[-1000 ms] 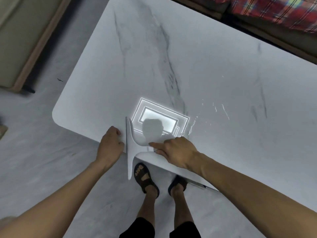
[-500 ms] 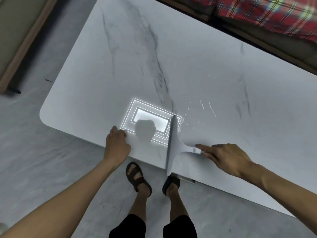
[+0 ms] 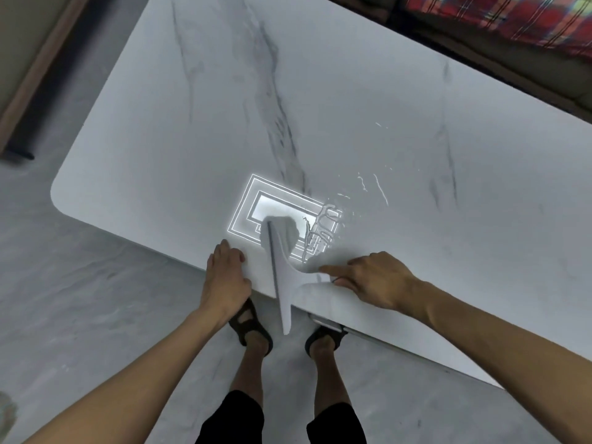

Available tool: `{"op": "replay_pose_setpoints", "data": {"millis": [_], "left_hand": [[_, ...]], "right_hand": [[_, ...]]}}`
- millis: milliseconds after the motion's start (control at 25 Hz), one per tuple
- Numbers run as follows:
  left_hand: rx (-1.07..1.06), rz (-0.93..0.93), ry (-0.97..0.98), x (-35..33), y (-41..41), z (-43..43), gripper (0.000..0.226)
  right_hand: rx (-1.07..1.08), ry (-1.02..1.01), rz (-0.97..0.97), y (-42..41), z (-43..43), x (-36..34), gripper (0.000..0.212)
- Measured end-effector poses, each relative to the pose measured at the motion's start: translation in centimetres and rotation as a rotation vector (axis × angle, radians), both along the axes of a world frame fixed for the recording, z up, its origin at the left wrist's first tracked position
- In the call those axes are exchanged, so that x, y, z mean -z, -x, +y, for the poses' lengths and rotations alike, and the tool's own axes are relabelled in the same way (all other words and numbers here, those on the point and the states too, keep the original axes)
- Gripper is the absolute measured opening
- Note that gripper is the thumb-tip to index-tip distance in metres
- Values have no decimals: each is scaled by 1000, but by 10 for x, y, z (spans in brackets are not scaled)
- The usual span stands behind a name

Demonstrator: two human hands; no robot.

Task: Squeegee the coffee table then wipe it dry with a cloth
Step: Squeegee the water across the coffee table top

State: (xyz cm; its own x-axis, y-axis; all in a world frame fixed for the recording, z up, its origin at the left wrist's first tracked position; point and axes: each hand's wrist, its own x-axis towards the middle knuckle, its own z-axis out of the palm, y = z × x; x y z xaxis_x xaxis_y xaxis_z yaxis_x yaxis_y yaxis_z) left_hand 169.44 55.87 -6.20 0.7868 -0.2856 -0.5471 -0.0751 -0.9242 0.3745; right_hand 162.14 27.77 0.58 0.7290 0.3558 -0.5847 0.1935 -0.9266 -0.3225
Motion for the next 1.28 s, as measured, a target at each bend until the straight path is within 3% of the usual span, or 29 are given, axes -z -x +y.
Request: {"op": "replay_pose_setpoints", "data": {"millis": [200, 400, 560, 760, 840, 1160, 1280], "left_hand": [[62, 33, -77, 7, 21, -50, 41], [-14, 199, -132, 4, 28, -88, 51], [-90, 279, -118, -2, 18, -93, 50], [-109, 361, -143, -6, 15, -83, 79], [-97, 368, -141, -4, 14, -81, 82], [-74, 309, -150, -9, 22, -91, 67], [-162, 165, -96, -11, 25, -90, 49]], "right_hand": [[70, 127, 31, 27, -97, -10, 41], [80, 253, 64, 38, -158, -35, 42], [-49, 111, 27, 32, -132, -41, 42], [-362, 5, 60, 24, -61, 0, 42], [-360, 15, 35, 21, -72, 5, 42], [-124, 199, -4, 16, -186, -27, 39], [-121, 211, -43, 20, -193, -47, 39]]}}
